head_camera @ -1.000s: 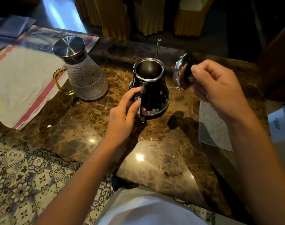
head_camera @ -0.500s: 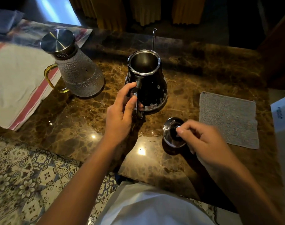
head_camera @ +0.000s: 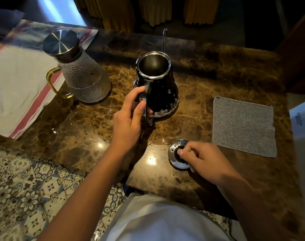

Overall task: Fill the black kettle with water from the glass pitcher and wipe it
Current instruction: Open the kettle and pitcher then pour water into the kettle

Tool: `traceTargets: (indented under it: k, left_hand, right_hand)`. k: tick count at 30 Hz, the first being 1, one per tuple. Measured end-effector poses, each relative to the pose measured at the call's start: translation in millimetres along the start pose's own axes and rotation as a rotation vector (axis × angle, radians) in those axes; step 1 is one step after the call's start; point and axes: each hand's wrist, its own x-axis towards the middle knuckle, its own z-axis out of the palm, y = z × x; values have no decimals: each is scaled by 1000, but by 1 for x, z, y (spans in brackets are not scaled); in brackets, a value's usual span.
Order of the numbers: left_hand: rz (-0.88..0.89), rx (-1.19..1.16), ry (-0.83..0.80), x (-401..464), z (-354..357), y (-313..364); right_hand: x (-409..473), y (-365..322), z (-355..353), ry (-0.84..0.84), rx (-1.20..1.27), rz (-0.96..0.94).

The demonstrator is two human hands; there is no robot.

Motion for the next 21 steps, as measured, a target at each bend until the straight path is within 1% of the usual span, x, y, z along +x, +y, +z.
traceTargets:
  k: [5,7,10,12,16,18,21]
  left_hand:
    - [-1,-28,-7,1,0,-1]
    - [-6,-48,-15,0,0,0]
    - [-8,-36,-24,0,-2,2]
    - [-12,-21,-59,3,-7,2]
    - [45,62,-154,11,-19,5]
    - [60,105,-187,14,-26,9]
    - [37,83,-219,17,-37,16]
  right_hand:
    - [1,3,5,-70,-29,24]
    - [2,5,7,-59,-69,41]
    - [2,6,7,-40,-52,73]
    - [3,5,6,-30,-60,79]
    - [5,1,0,9,-233,83]
    - [6,-10,-8,24,-278,55]
    - [12,-32,-27,90,-209,-78]
